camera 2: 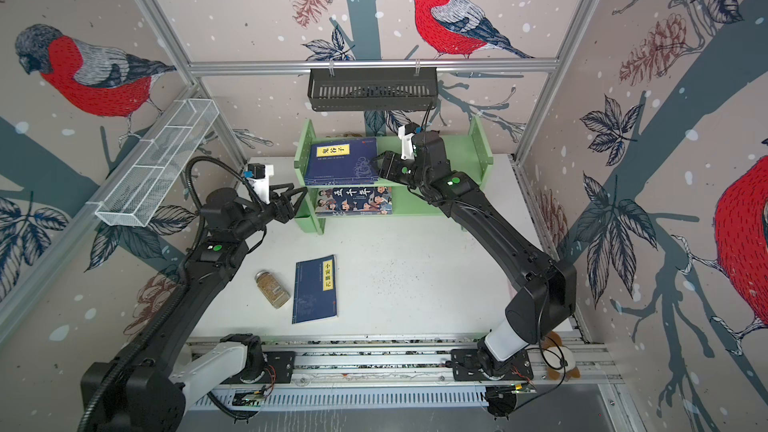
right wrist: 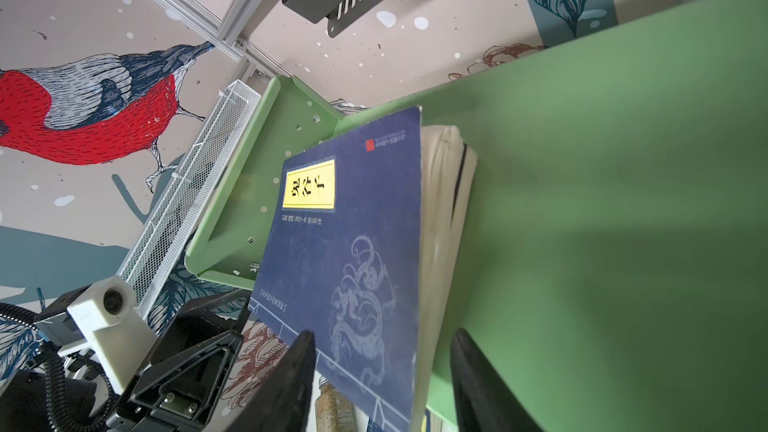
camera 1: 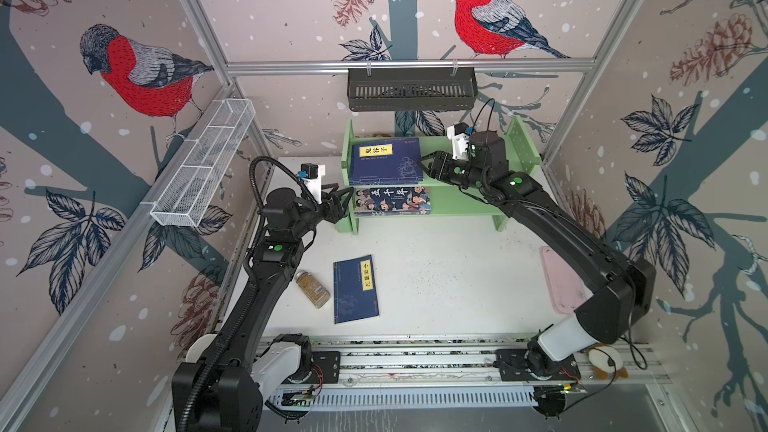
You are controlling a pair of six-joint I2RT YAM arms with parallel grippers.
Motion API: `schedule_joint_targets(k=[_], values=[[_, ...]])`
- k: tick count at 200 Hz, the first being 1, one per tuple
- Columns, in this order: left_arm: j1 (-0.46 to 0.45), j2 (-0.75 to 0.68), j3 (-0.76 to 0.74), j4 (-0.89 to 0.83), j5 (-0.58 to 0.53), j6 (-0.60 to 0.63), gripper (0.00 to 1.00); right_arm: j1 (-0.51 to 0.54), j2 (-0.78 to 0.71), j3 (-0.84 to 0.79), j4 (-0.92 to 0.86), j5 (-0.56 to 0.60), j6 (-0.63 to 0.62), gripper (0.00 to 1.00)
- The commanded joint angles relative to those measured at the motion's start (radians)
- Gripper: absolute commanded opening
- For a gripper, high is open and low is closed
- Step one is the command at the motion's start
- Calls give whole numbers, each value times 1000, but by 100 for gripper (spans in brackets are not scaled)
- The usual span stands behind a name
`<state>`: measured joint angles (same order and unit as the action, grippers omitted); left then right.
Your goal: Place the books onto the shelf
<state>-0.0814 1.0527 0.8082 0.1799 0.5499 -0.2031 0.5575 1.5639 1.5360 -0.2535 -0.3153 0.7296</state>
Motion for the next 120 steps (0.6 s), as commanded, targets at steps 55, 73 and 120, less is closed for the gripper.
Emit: schedule_joint_targets(k=[55,73,120], values=[[-1,4,6,34,-2,9,57,15,10,-18,54,-38,5,40],[-1,9,8,39,-6,5,57,19,12,-12,54,-38,5,36],[-1,18,11,53,-3,-12,56,19,23,1,54,-48,10,36]])
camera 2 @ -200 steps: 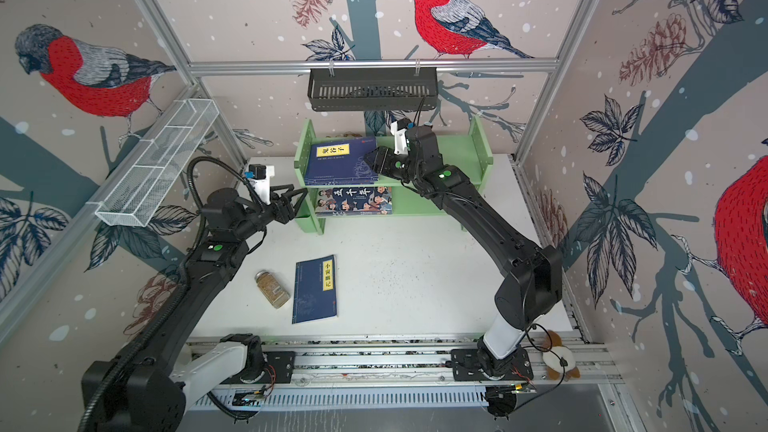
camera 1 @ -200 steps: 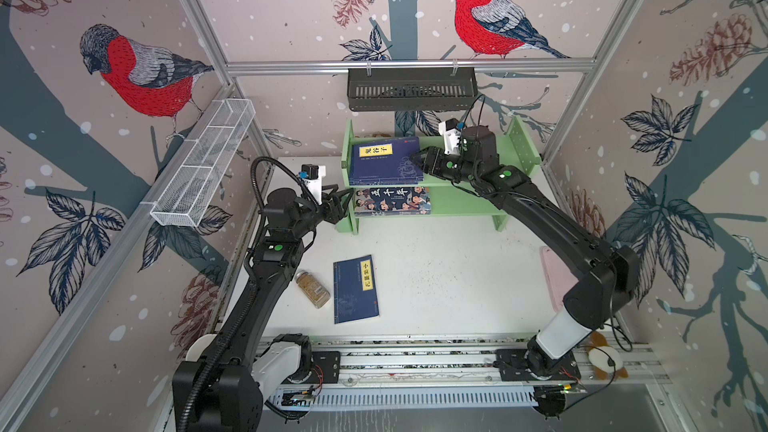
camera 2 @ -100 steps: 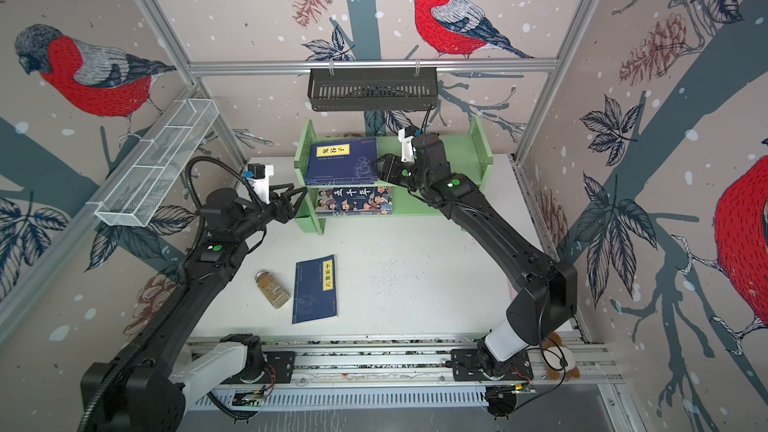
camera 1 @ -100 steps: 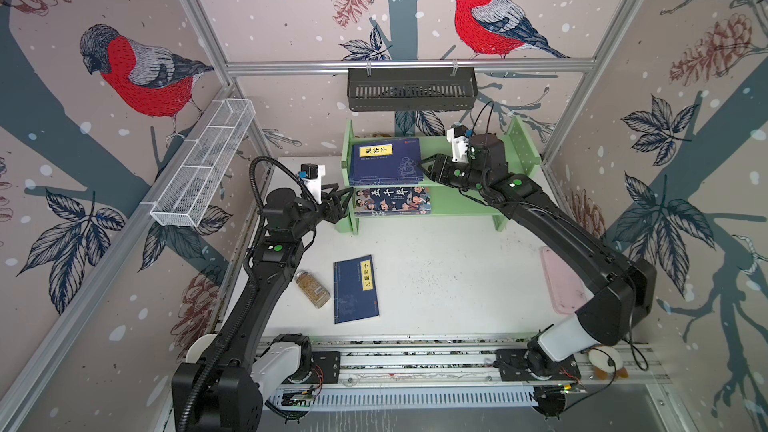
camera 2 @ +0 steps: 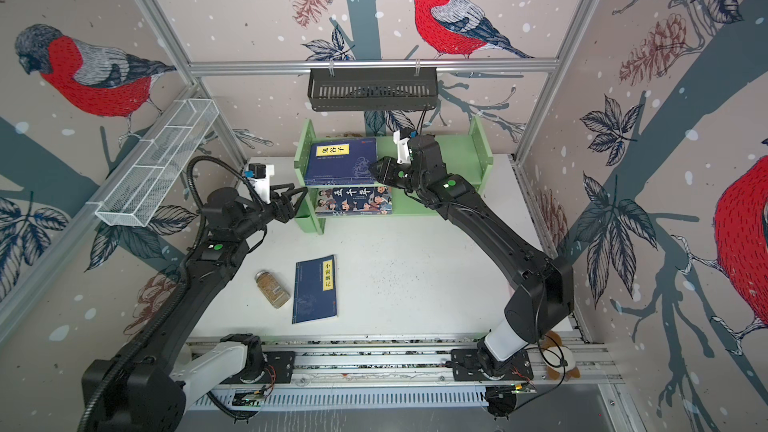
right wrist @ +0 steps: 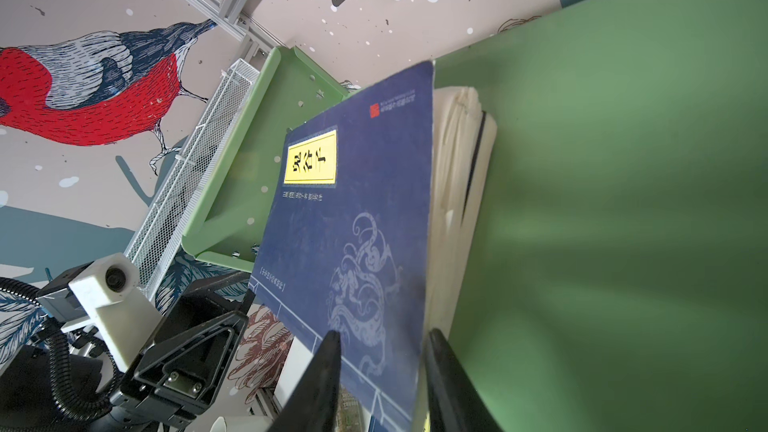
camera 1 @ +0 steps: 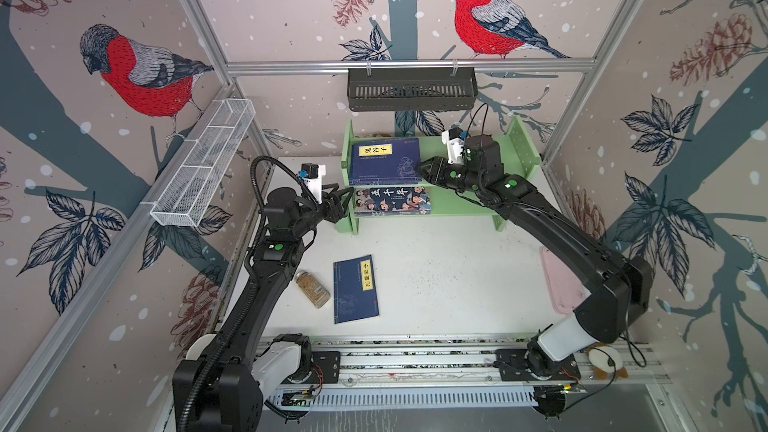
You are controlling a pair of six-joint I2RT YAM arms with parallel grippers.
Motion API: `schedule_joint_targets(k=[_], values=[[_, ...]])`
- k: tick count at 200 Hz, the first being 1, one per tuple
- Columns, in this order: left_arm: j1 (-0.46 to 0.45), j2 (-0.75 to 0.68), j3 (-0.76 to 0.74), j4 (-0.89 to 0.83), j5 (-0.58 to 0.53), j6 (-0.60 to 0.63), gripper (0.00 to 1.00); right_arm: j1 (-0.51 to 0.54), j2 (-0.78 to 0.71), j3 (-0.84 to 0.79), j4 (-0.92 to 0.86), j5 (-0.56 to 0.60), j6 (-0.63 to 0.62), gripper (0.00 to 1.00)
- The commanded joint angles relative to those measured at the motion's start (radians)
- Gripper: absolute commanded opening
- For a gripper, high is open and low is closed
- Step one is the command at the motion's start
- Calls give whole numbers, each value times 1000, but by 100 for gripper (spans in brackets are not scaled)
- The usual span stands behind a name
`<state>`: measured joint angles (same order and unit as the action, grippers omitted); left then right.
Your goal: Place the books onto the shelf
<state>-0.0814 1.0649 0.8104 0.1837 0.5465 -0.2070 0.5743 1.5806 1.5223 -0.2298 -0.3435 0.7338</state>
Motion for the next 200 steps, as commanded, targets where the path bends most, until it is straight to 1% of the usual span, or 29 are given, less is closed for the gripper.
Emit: schedule_joint_targets(k=[1,82,115,142,177,200], values=[[-1,6,9,50,0,-8,56,2,7,15,30,-21,6,36],[-2,15,18,54,-14,-15,54,4,39,58,12,-29,-8,36],[-1,14,16,45,-16,-9,54,-4,57,89,-30,-2,-43,39],[-1,4,6,32,-4,-4,54,-20,68,101,-49,21,-65,39],[-1,-6,6,5,12,11,54,-40,78,110,-45,18,-78,39],[-2,-12,6,-16,19,16,54,-48,87,119,-29,-4,-80,39]])
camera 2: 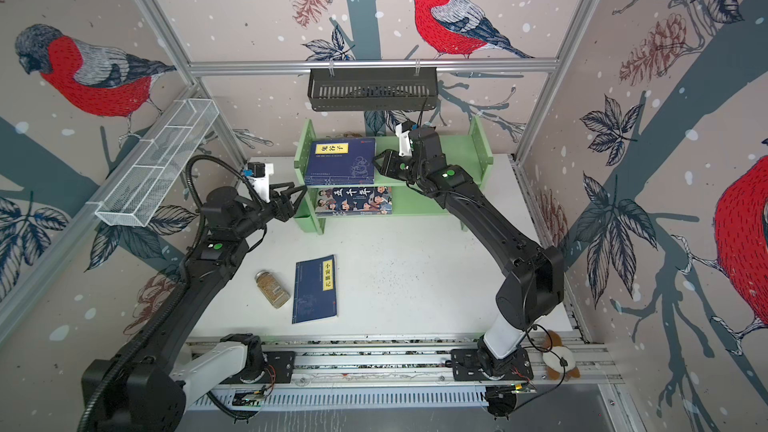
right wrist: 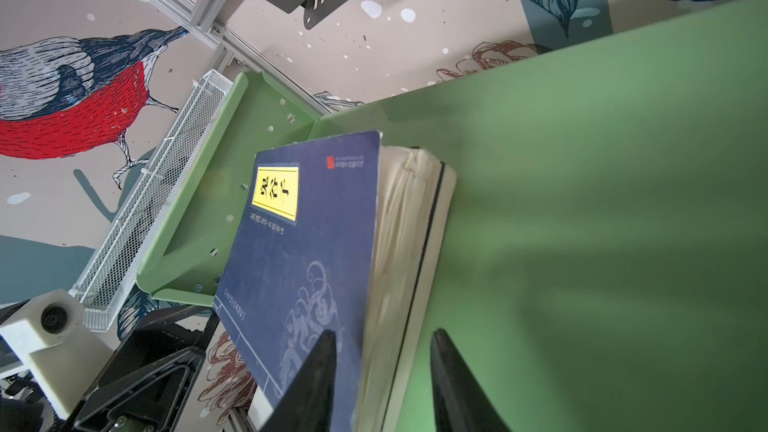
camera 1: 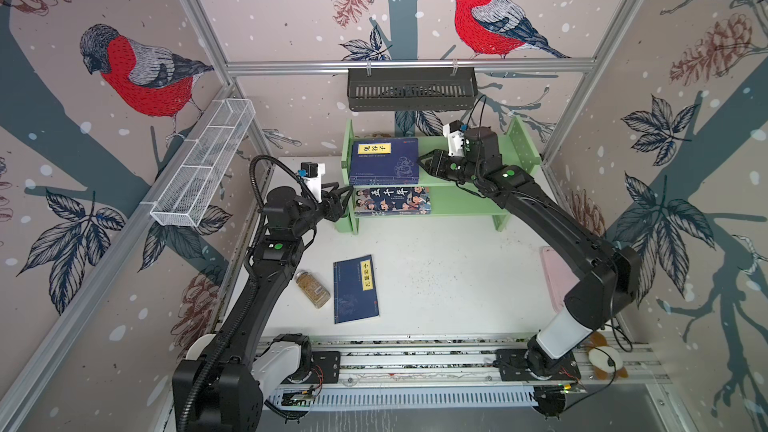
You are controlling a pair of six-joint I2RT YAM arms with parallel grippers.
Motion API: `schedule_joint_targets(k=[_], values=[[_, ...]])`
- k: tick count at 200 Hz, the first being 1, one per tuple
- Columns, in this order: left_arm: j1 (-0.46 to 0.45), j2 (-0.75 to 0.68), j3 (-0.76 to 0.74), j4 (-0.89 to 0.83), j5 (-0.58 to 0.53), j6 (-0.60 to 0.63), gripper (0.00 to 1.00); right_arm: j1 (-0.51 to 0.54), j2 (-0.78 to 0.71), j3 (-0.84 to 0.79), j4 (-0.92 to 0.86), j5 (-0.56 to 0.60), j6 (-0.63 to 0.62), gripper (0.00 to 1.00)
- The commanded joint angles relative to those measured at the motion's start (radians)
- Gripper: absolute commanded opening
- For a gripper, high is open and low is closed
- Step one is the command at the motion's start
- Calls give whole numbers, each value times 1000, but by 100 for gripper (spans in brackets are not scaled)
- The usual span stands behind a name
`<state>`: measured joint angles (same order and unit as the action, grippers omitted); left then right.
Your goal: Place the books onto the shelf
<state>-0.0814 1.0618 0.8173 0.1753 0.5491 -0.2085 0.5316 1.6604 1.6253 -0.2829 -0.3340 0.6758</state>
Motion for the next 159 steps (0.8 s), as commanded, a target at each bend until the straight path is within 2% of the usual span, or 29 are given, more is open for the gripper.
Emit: schedule_joint_targets(k=[1,86,159], values=[[-2,-9,-1,-8,17,17,54,-5,8,16,24,-15,-22,40],[-2,-46,-10,-72,47,39,54,-6,70,92,17,-60,-51,37],[-1,-79,-30,-106,47,58,54,-5,119,145,-24,-46,-85,23]])
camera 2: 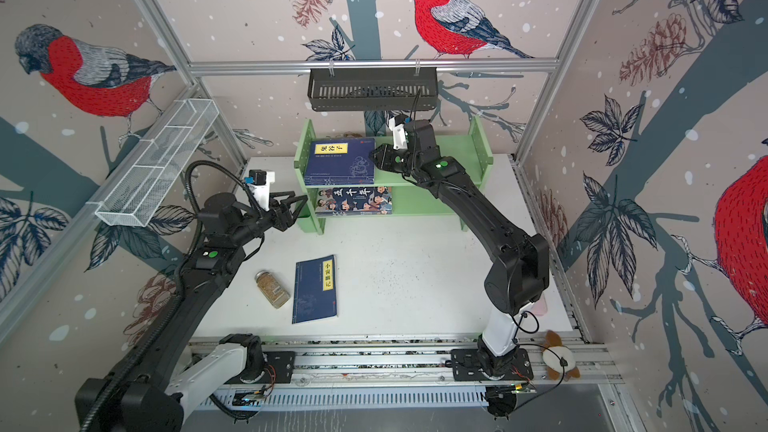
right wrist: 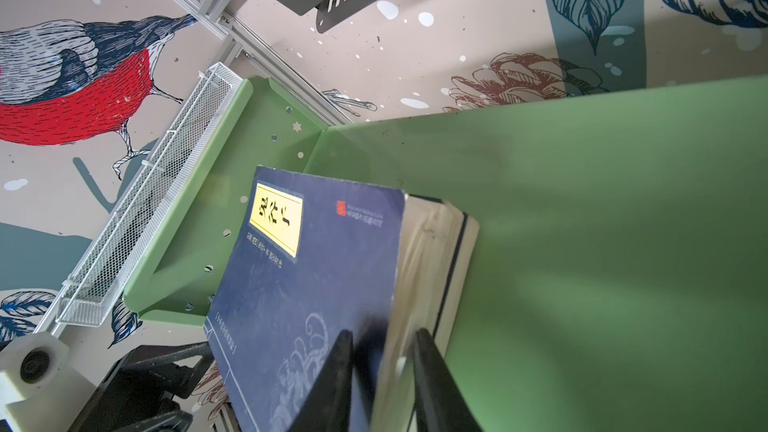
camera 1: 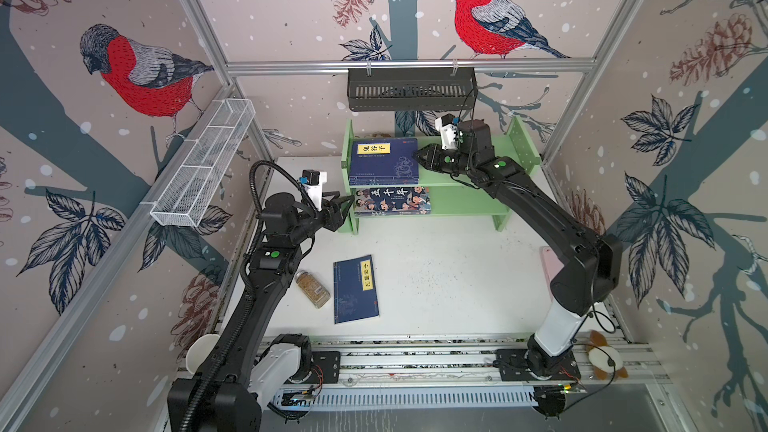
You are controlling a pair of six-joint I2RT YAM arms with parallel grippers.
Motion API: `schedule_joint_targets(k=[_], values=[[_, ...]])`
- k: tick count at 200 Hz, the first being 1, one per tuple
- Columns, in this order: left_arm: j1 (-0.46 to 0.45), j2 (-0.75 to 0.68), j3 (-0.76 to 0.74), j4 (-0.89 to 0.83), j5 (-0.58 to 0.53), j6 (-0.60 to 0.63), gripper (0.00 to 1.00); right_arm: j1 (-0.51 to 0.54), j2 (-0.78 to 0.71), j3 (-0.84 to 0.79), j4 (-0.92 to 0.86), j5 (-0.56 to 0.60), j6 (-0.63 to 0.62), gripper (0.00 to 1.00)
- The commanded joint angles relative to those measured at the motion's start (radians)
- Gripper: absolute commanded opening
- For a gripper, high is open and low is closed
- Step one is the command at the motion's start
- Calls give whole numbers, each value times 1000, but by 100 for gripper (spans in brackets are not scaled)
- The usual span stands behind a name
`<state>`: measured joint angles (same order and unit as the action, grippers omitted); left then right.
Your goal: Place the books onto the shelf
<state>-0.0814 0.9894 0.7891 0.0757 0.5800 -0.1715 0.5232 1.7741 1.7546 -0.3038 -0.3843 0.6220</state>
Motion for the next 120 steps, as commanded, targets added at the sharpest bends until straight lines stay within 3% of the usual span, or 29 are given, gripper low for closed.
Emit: schedule_joint_targets(k=[1,120], values=[[-1,-7,-2,-7,16,21,54,3,5,16,-4,5,-31,23],[0,-11,-11,-4,12,13,54,20,27,80,-65,60,-77,22]])
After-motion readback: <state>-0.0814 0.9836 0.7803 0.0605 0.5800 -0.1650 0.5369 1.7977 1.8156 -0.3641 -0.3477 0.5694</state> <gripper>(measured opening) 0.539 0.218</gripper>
